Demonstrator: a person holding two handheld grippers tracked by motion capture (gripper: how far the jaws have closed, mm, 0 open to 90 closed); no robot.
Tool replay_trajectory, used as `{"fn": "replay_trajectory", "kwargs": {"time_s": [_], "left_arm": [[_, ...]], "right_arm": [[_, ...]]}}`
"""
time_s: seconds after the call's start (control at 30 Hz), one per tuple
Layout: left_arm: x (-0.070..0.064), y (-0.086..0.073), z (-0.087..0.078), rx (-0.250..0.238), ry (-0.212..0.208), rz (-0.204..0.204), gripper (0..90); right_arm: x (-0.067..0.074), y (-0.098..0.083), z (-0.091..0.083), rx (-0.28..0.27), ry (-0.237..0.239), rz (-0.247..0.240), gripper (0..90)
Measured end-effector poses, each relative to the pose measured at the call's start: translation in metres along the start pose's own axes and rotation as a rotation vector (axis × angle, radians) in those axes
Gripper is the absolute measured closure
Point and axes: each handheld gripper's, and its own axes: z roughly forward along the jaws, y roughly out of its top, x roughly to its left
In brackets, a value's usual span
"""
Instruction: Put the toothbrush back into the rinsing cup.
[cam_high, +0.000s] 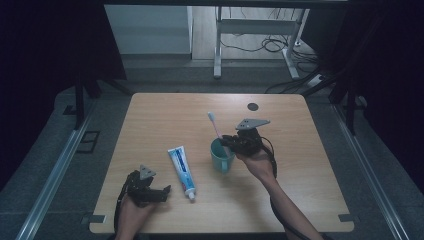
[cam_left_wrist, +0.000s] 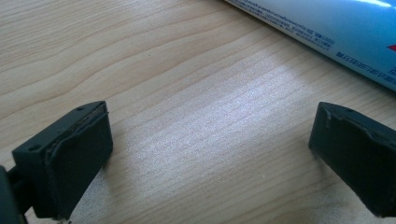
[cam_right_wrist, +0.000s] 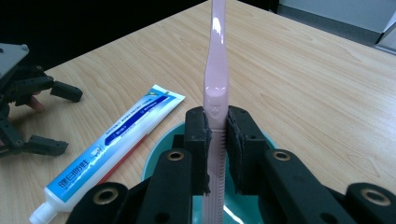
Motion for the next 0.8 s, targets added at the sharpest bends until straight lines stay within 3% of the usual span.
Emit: {"fn": "replay_trajectory", "kwargs": {"time_s": [0.8], "left_arm": [[0.000, 0.000, 0.000, -0.001, 0.000, -0.002, 0.0]], "right_arm": [[-0.005, -0.026, 0.022, 0.040, 0.006, 0.029, 78.7]]}}
